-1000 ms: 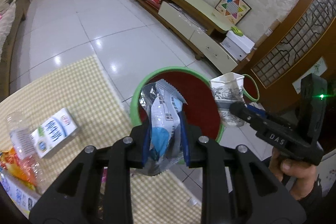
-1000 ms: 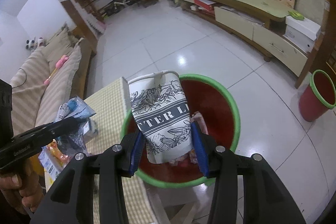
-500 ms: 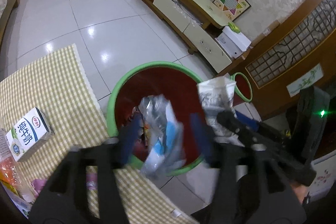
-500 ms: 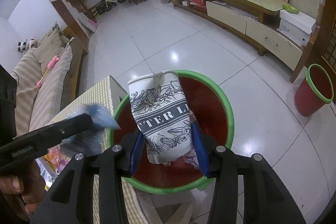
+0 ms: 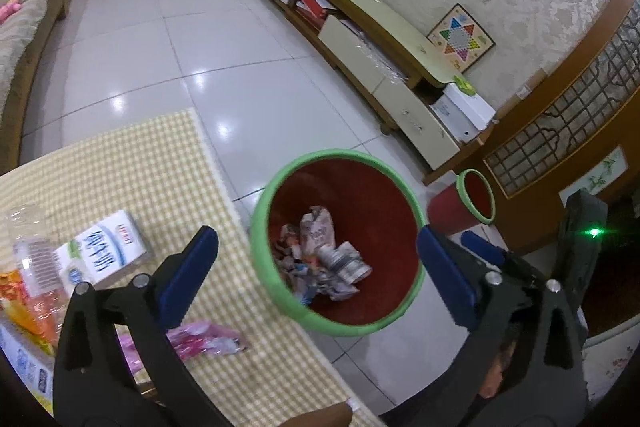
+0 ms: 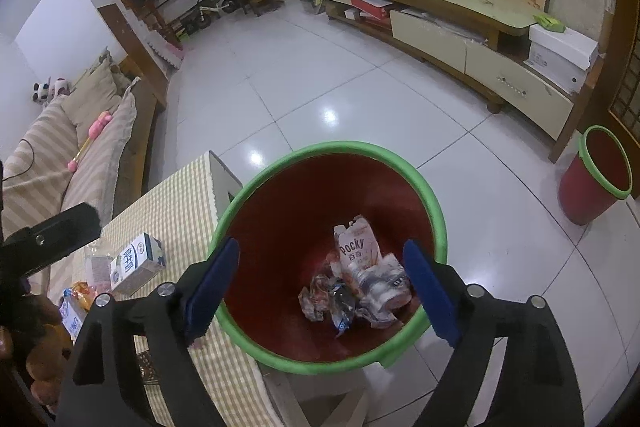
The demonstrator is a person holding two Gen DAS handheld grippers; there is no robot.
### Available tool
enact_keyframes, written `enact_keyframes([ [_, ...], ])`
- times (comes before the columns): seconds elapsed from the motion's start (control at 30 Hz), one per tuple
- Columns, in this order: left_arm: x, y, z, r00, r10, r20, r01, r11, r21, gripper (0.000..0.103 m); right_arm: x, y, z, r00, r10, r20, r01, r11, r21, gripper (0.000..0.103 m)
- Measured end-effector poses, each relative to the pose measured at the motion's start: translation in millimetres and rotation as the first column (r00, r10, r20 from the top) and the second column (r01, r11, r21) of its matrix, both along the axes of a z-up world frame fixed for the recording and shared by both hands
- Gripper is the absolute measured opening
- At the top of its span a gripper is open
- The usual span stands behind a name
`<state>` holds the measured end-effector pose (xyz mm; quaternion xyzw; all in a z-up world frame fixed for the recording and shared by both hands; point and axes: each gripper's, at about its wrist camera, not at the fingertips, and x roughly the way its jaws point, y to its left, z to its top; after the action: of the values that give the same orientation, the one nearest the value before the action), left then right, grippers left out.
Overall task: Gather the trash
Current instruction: 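Return to table, grasp milk carton with left tool while right grasps cigarette box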
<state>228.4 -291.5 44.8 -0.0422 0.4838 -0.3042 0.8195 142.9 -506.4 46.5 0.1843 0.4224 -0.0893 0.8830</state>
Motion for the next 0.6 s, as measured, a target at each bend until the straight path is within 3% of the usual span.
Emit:
enact_keyframes([
  [0.6, -47.2, 108.2, 26.4, 0.988, 0.127, 0.093, -0.129, 0.991, 0.022, 0.097, 3.1, 61.3, 5.0, 0.996, 0.088, 0.004, -0.087, 0.993, -0.080, 0.096],
])
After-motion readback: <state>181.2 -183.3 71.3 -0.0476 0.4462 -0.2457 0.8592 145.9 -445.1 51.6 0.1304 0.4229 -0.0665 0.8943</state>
